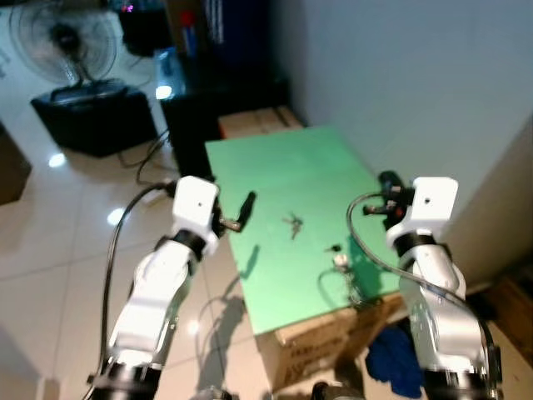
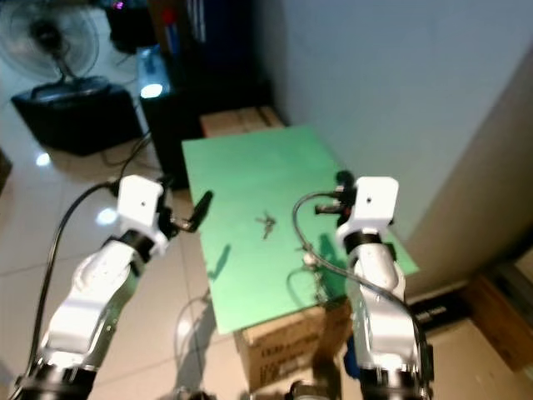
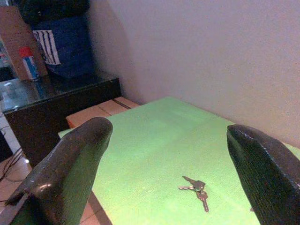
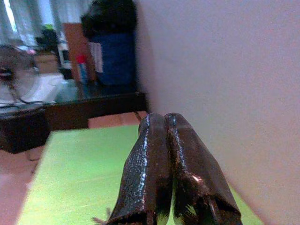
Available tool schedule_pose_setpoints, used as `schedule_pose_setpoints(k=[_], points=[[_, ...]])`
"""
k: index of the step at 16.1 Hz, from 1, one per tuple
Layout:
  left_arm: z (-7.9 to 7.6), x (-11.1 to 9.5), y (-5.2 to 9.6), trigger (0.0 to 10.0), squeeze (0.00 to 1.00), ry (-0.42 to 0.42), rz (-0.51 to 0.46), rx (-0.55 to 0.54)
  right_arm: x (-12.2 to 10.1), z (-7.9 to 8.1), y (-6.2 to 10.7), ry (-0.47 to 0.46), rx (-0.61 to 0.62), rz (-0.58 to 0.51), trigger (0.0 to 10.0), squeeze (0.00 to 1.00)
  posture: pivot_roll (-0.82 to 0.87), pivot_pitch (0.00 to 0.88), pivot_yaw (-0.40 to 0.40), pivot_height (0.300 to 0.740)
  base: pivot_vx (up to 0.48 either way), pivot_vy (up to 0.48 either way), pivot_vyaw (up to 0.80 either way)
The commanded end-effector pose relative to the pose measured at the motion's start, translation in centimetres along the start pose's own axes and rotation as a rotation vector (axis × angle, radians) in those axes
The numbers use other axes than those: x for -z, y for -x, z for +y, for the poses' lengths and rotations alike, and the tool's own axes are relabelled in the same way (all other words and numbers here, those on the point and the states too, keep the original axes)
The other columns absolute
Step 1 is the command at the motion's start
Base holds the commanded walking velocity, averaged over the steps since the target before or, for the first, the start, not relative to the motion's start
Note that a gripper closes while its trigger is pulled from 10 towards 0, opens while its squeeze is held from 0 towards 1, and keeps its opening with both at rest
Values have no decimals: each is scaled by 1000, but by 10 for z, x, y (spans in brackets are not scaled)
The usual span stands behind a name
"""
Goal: Hang keys on a hook
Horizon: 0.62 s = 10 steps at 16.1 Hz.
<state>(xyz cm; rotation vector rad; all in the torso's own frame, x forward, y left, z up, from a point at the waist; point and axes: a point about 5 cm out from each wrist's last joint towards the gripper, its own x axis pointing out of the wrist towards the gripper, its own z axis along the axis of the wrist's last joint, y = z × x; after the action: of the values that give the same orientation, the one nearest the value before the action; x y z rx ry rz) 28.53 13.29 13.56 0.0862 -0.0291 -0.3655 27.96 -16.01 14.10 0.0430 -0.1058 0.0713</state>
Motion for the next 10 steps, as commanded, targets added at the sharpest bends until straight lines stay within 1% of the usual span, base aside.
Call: schedule_pose_setpoints(k=[1, 2, 3, 4, 5, 6, 7, 8, 9, 10], points=[[3, -6, 2, 10000, 0, 2, -25, -22, -4, 4, 0, -16, -30, -11, 10000, 0, -136, 0, 37, 740, 0, 0, 0], [4, -6, 2, 10000, 0, 2, -29, -28, -4, 6, 1, -21, -34, -17, 10000, 0, -135, 0, 40, 740, 0, 0, 0], [5, -6, 1, 10000, 0, -6, -27, -36, -2, 4, 3, -8, -11, -17, 10000, 0, -132, 0, 44, 740, 0, 0, 0], [7, -4, 1, 10000, 0, -26, -11, -58, 6, -3, 2, 18, 46, 21, 10000, 0, -130, 0, 48, 740, 0, 0, 0], [8, -4, 1, 10000, 0, -34, -3, -66, 10, -7, 2, 28, 65, 50, 10000, 0, -127, 0, 48, 740, 0, 0, 0], [10, -3, 1, 10000, 0, -56, 12, -66, 28, -12, 5, 69, 72, 175, 10000, 0, -128, 0, 52, 740, 0, 0, 0], [8, -4, 0, 10000, 0, -80, 19, -31, 44, -17, 12, 105, 61, 301, 10000, 0, -126, 0, 53, 740, 0, 0, 0], [4, -4, 0, 10000, 0, -101, 26, 12, 54, -19, 17, 104, 50, 367, 10000, 690, -118, 0, 59, 740, 0, 0, 0], [1, -3, 0, 10000, 0, -113, 28, 42, 60, -20, 19, 83, 35, 416, 10000, 1000, -112, 0, 59, 740, 0, 0, 0], [0, -3, 0, 10000, 0, -114, 29, 61, 68, -20, 23, 63, 22, 480, 10000, 1000, -109, 0, 58, 740, 0, 0, 0]])
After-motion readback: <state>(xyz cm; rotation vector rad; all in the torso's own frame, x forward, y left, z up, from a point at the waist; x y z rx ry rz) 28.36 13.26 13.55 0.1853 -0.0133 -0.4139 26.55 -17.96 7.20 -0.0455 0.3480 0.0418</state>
